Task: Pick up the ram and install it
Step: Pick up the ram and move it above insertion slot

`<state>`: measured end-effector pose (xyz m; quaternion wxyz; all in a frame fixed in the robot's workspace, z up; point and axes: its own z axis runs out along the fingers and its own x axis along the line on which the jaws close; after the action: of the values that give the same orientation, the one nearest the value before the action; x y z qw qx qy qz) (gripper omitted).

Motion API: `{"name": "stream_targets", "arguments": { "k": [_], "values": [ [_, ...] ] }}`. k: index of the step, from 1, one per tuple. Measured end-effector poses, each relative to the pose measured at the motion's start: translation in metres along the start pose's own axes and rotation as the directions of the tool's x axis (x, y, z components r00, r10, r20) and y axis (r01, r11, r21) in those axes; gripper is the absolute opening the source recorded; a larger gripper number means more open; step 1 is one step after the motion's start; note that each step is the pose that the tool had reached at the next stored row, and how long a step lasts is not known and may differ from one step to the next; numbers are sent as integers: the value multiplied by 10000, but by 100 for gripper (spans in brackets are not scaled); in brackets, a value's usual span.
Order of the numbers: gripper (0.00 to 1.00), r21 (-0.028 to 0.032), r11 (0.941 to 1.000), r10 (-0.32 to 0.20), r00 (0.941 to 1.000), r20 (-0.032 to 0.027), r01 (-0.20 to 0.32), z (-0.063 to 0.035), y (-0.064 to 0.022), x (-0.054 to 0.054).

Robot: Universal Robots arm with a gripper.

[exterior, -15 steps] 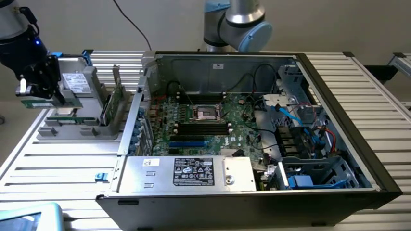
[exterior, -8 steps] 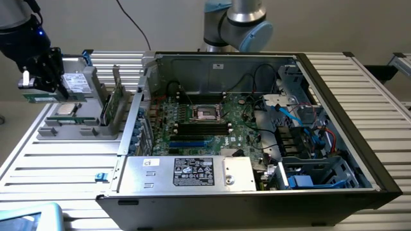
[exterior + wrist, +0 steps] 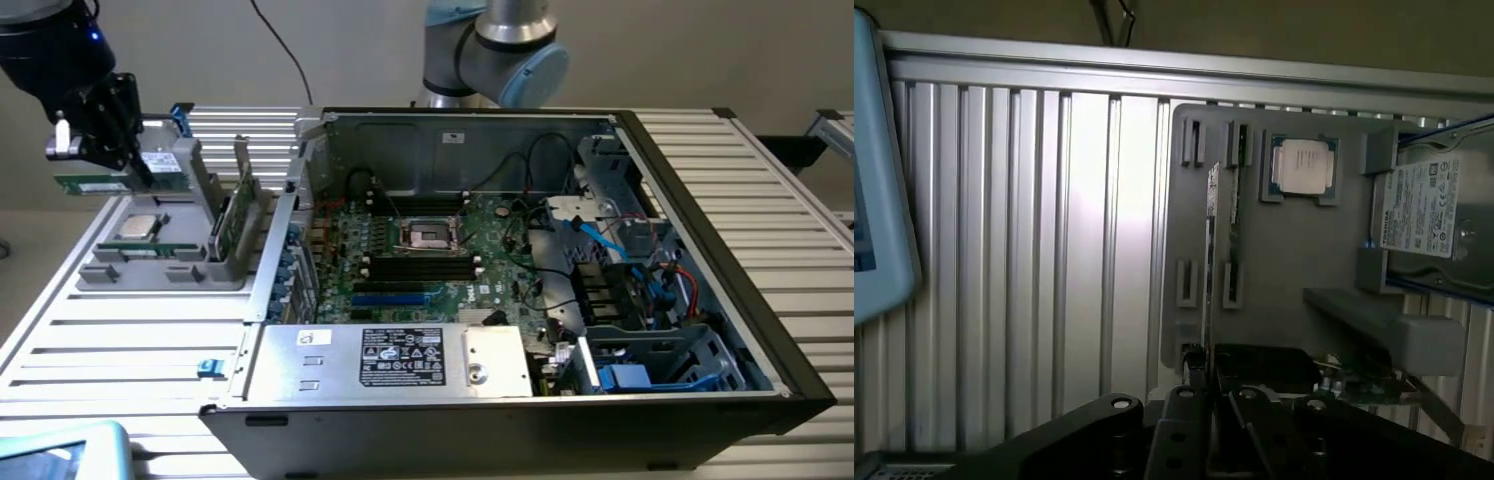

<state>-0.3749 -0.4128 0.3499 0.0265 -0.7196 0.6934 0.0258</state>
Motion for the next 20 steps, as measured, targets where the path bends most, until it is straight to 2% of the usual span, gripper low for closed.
{"name": "stream_targets", "arguments": {
  "k": [14,16,20],
  "values": [
    [15,-95,10000,3,10000,3,-3,-438,-516,-3],
    [15,-128,9999,5,10000,5,-5,-491,-594,-3],
    [15,-237,9997,14,10000,6,-14,-560,-741,-3]
  ]
}}
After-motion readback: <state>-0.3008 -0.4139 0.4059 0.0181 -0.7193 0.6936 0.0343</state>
